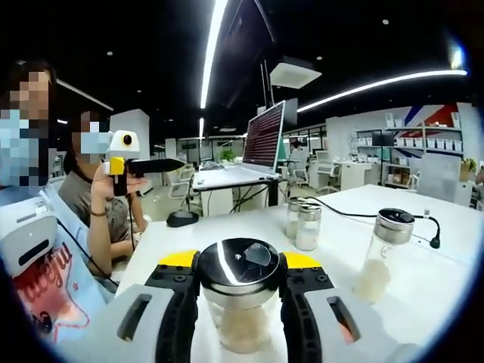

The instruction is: Rotate the seasoning bottle until the label or dispensing opening points toward the visible target arrow and the bottle remains upright within the marked orientation range

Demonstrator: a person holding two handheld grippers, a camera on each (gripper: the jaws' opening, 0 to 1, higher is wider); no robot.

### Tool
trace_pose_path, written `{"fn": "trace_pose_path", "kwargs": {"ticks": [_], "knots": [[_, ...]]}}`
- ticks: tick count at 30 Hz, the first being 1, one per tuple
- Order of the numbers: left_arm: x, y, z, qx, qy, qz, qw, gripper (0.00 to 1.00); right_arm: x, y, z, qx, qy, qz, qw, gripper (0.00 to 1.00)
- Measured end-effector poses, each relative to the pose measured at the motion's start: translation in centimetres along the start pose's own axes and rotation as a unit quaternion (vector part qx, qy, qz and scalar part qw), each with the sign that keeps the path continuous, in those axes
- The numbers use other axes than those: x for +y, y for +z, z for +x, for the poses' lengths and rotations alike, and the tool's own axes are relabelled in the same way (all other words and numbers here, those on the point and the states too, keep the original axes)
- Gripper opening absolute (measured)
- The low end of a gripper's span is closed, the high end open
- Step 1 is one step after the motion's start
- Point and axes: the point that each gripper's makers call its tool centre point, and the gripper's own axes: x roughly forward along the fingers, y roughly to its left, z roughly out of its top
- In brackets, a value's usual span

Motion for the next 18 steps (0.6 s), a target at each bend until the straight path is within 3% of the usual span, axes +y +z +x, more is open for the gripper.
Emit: {"fn": "trace_pose_path", "kwargs": {"ticks": [18], "knots": [[0.17, 0.07, 0.14, 0.003, -0.001, 0.001, 1.0000, 0.81, -0.46, 0.25, 0.17, -0.012, -0.060, 0.005, 0.9981, 0.40]]}}
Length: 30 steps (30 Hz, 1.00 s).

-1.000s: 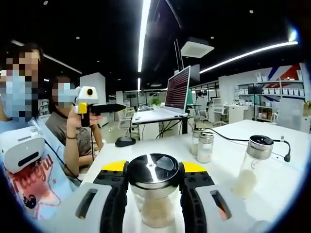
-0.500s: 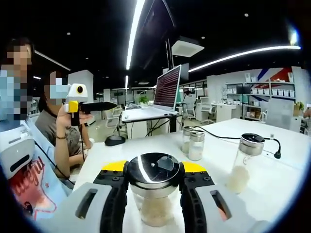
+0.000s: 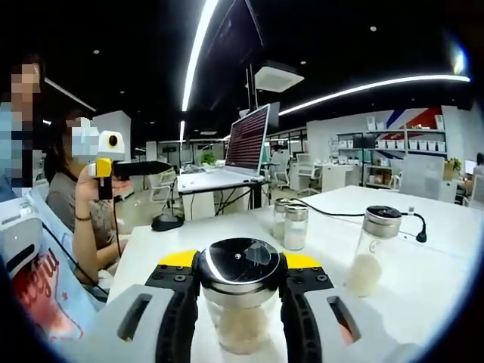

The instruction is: Rotate the seasoning bottle until the label or dispensing opening points toward the visible target arrow and the bottle remains upright within the marked orientation range

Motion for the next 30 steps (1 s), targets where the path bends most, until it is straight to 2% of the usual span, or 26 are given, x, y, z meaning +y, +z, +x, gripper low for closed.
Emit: {"fn": "trace_pose_path", "kwargs": {"ticks": [10, 22, 30], "knots": [[0.23, 0.09, 0.07, -0.001, 0.001, -0.001, 1.0000, 0.81, -0.28, 0.12, 0.26, -0.007, -0.022, 0.002, 0.9997, 0.40], [0.44, 0.07, 0.19, 0.001, 0.001, -0.002, 1.0000, 0.81, -0.46, 0.16, 0.26, -0.008, -0.031, 0.002, 0.9995, 0.41], [0.51, -0.01, 0.24, 0.003, 0.001, -0.002, 1.0000, 0.81, -0.39, 0.06, 0.27, 0.002, -0.030, -0.003, 0.9995, 0.41]]}}
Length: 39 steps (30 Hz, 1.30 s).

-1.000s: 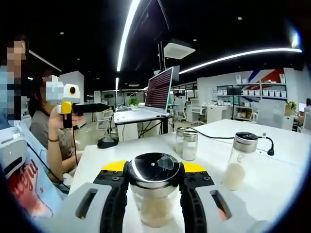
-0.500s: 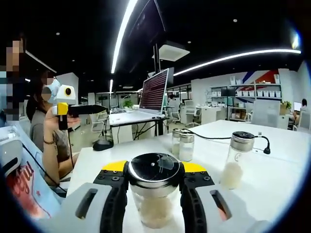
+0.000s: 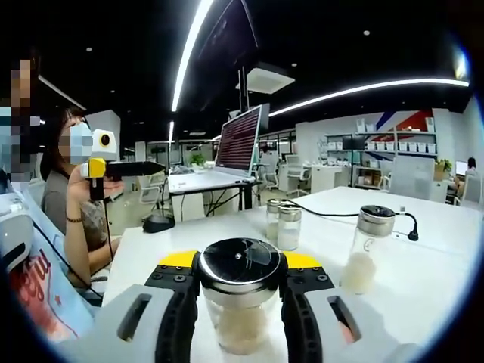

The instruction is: Rotate the seasoning bottle until the label or dispensing opening points toward the visible target arrow and the bottle remains upright within the marked orientation range

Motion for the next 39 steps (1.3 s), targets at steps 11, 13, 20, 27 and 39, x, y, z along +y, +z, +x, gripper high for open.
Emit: {"fn": "trace_pose_path", "kwargs": {"ticks": [11, 13, 20, 27, 39], "knots": [[0.0, -0.2, -0.1, 0.003, 0.000, 0.001, 1.0000, 0.81, 0.1, 1.5, -1.3, -0.016, -0.015, -0.026, 0.9994, 0.44], [0.1, -0.2, -0.1, 0.002, 0.001, 0.001, 1.0000, 0.81, -0.1, 1.5, -1.6, -0.017, -0.020, -0.022, 0.9994, 0.44], [0.2, -0.2, -0.1, 0.002, 0.006, 0.003, 1.0000, 0.81, -0.7, 1.6, -3.0, -0.024, -0.034, -0.018, 0.9990, 0.44], [-0.1, -0.3, 0.0, 0.003, 0.004, 0.004, 1.0000, 0.81, -0.7, 1.8, -4.6, -0.035, -0.039, -0.017, 0.9985, 0.44], [-0.3, -0.2, 0.1, 0.003, 0.005, 0.005, 1.0000, 0.81, -1.2, 2.5, -7.4, -0.044, -0.093, -0.035, 0.9941, 0.43]]}}
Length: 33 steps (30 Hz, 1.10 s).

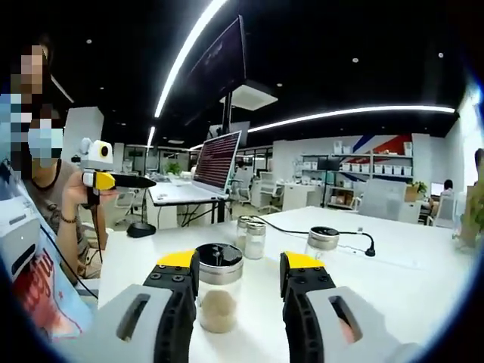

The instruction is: Rotate the seasoning bottle until the label or dispensing opening points toward the visible target arrow and the bottle remains upright within the marked orientation range

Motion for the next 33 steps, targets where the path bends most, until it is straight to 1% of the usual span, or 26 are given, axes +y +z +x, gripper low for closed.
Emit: {"fn": "trace_pose_path", "kwargs": {"ticks": [3, 9, 14, 24, 28, 31, 33], "knots": [[-0.1, 0.0, 0.0, 0.001, -0.001, 0.004, 1.0000, 0.81, -0.5, -0.2, -0.8, 0.001, -0.021, 0.016, 0.9997, 0.43], [-0.6, 0.0, 0.2, 0.000, -0.010, 0.008, 0.9999, 0.82, -1.3, 0.1, -2.0, -0.011, -0.049, 0.030, 0.9983, 0.43], [-0.5, -0.1, 0.3, 0.002, -0.009, 0.007, 0.9999, 0.81, -2.4, 0.3, -2.4, -0.010, -0.082, 0.026, 0.9962, 0.43], [-0.3, -0.1, 0.1, 0.002, -0.007, 0.003, 1.0000, 0.81, -3.8, 0.8, -1.9, -0.018, -0.114, 0.033, 0.9928, 0.43], [-0.2, 0.0, -0.1, -0.004, -0.003, 0.001, 1.0000, 0.81, -4.4, 1.1, -1.5, -0.022, -0.121, 0.034, 0.9919, 0.43], [-0.2, -0.1, 0.0, -0.001, -0.003, 0.001, 1.0000, 0.81, -5.3, 1.1, -1.2, -0.022, -0.138, 0.027, 0.9898, 0.43], [-0.2, -0.3, 0.1, 0.003, -0.004, 0.002, 1.0000, 0.81, -5.9, 0.8, -0.9, -0.024, -0.153, 0.038, 0.9871, 0.43]]}}
